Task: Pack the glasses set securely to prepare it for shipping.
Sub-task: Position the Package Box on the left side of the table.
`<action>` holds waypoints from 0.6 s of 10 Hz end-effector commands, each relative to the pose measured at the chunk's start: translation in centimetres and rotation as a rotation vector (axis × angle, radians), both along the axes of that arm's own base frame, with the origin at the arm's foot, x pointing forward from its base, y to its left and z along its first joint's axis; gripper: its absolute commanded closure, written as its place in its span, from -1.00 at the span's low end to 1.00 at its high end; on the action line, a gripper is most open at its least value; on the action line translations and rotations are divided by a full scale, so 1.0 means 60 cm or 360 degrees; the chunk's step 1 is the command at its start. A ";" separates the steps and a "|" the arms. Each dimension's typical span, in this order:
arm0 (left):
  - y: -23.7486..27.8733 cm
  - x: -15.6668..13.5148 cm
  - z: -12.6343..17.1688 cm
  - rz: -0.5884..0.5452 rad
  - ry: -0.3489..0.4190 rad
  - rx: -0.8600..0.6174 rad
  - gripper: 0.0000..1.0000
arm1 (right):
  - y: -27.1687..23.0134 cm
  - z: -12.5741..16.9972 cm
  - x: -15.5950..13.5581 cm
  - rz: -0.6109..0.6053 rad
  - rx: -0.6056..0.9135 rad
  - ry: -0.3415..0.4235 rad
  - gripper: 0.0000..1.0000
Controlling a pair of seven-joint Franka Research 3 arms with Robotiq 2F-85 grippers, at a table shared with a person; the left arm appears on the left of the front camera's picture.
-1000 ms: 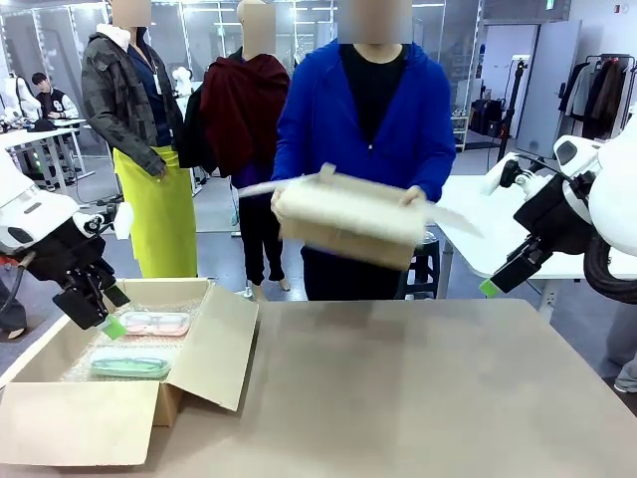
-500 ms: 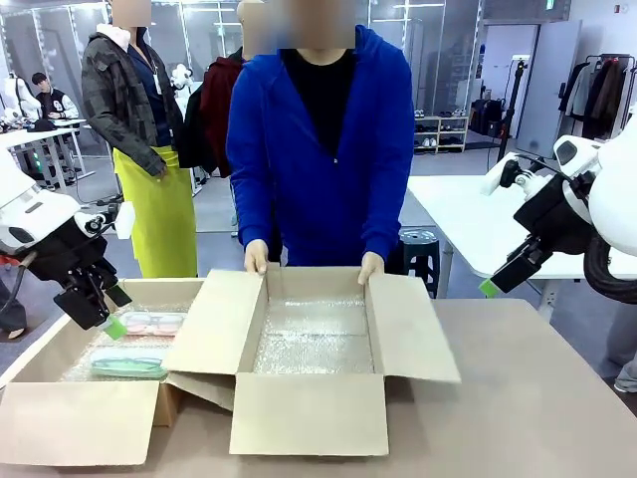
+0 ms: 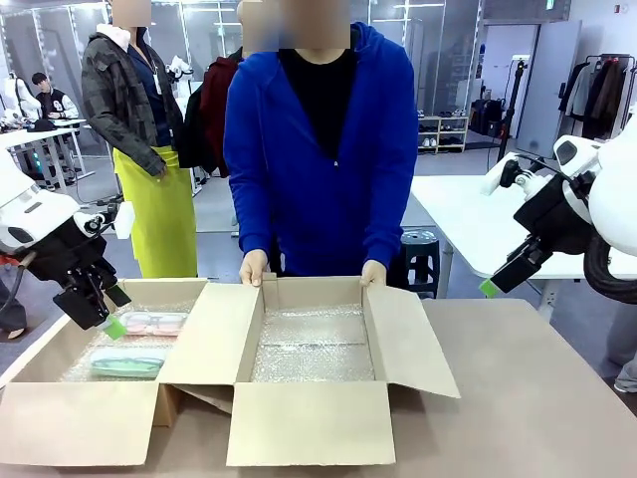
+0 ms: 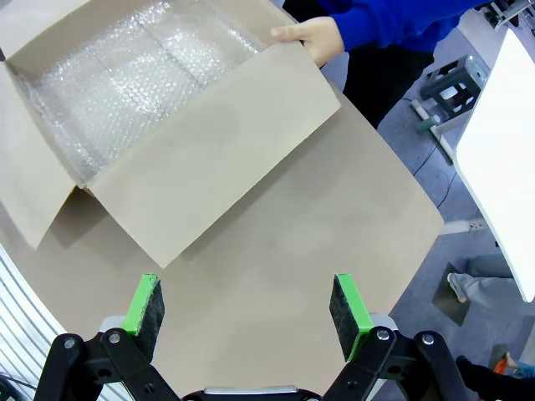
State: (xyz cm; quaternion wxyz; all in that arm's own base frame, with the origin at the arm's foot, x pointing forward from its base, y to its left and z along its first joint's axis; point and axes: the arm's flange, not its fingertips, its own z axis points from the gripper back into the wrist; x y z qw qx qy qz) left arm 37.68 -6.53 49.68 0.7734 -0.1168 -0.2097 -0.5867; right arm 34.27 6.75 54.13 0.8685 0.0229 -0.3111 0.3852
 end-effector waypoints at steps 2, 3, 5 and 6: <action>0.000 -0.006 0.005 0.0025 0.0000 0.0031 -0.91 | 0.005 -0.001 -0.003 -0.0018 -0.0002 -0.0007 -1.00; 0.000 -0.006 0.005 0.0025 0.0000 0.0031 -0.91 | 0.005 -0.001 -0.003 -0.0018 -0.0002 -0.0007 -1.00; 0.000 -0.006 0.005 0.0025 0.0000 0.0031 -0.91 | 0.005 -0.001 -0.003 -0.0018 -0.0002 -0.0007 -1.00; 0.000 -0.006 0.005 0.0025 0.0000 0.0031 -0.91 | 0.005 -0.001 -0.003 -0.0018 -0.0002 -0.0007 -1.00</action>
